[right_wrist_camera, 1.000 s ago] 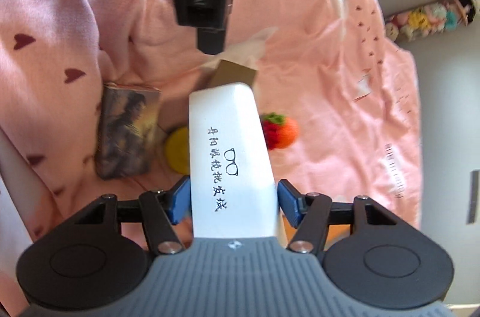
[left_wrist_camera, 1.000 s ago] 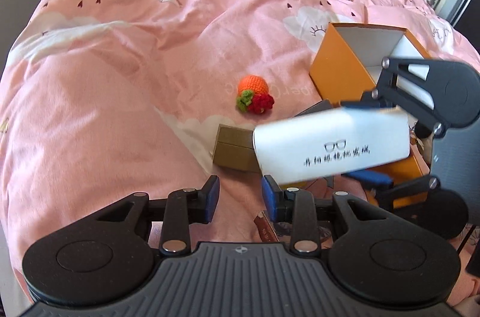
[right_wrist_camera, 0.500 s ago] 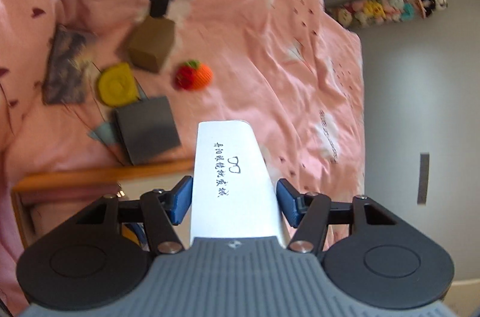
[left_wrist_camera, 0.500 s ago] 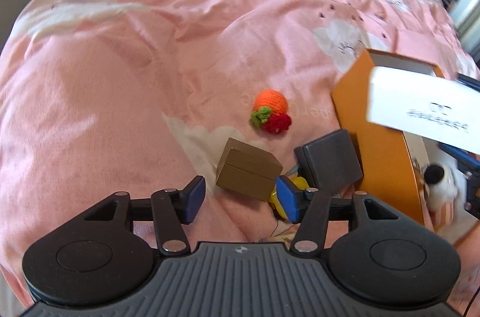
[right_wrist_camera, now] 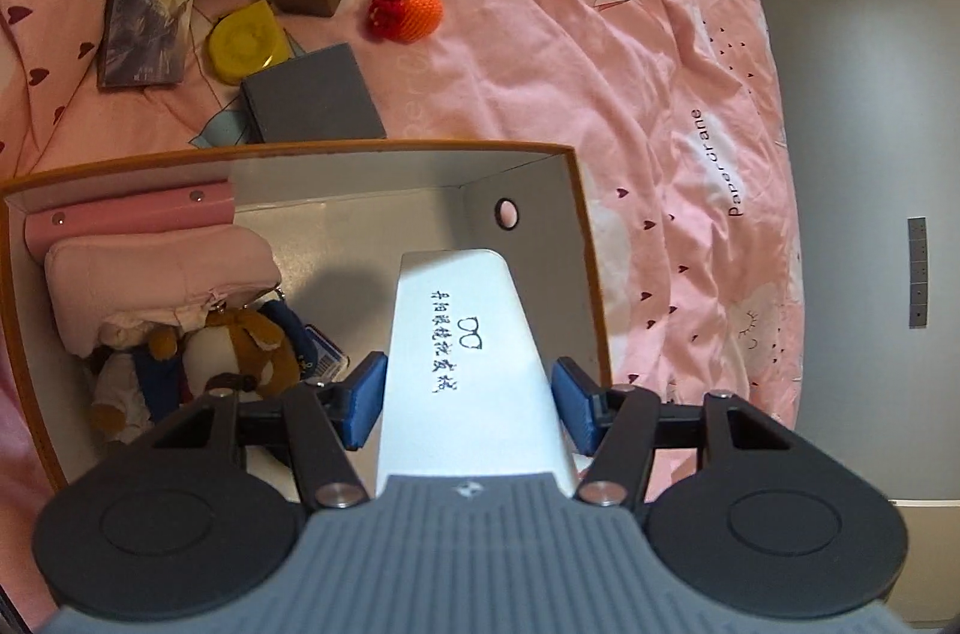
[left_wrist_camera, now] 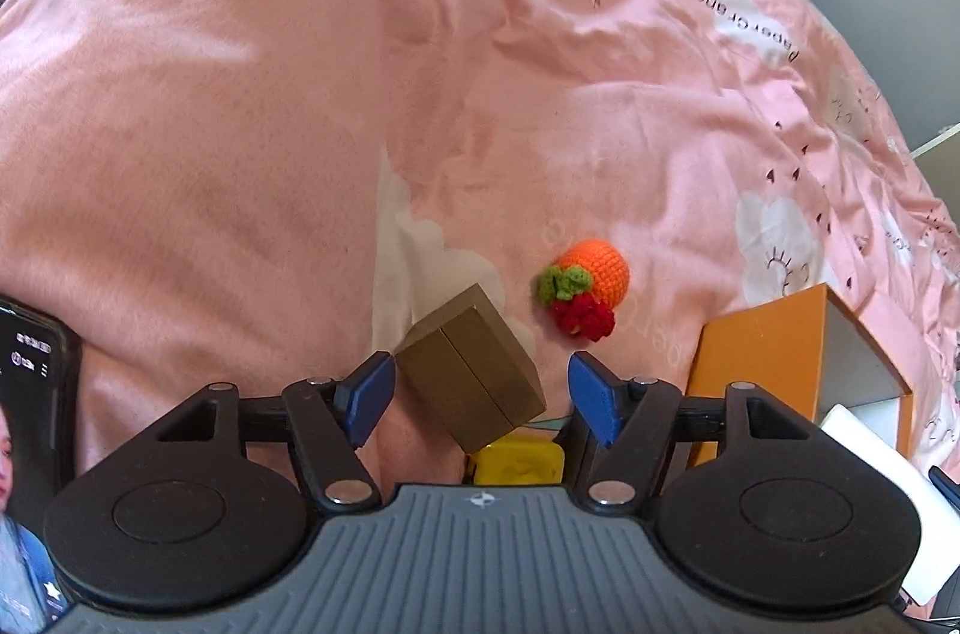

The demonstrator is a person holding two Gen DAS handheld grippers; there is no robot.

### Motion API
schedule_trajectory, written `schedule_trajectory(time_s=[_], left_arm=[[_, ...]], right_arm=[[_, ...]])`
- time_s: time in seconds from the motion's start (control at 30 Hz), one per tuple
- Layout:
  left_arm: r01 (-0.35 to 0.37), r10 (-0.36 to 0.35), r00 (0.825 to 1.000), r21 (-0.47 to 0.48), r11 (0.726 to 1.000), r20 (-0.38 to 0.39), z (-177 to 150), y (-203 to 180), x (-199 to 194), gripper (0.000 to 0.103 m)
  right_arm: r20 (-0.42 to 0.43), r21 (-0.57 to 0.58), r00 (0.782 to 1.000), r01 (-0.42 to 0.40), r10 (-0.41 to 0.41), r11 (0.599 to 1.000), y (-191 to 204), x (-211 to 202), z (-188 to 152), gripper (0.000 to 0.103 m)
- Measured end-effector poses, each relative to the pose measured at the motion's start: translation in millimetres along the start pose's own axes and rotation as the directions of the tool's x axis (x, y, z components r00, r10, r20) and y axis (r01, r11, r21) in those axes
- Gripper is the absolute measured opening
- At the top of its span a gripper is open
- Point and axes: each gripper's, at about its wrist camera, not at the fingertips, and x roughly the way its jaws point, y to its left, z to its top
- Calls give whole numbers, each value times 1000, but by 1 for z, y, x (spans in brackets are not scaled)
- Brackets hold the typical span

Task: Organize objects
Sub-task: 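Grasp the white glasses case with the right tool and lift it toward the box, then drop the glasses case into the box with the right tool while the left grasps the brown box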

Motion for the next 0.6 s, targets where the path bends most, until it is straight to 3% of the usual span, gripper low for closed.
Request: schedule_trajectory(time_s=[0.43, 0.6], left_arm=[[-66, 66, 998, -40, 997, -15, -4, -7, 32, 76], [-68, 68, 998, -1, 998, -20, -6, -13, 38, 71]], right_arm=[[119, -61, 974, -189, 195, 980, -1, 33, -8, 61], [168, -117, 940, -281, 298, 952, -5, 43, -14, 61]])
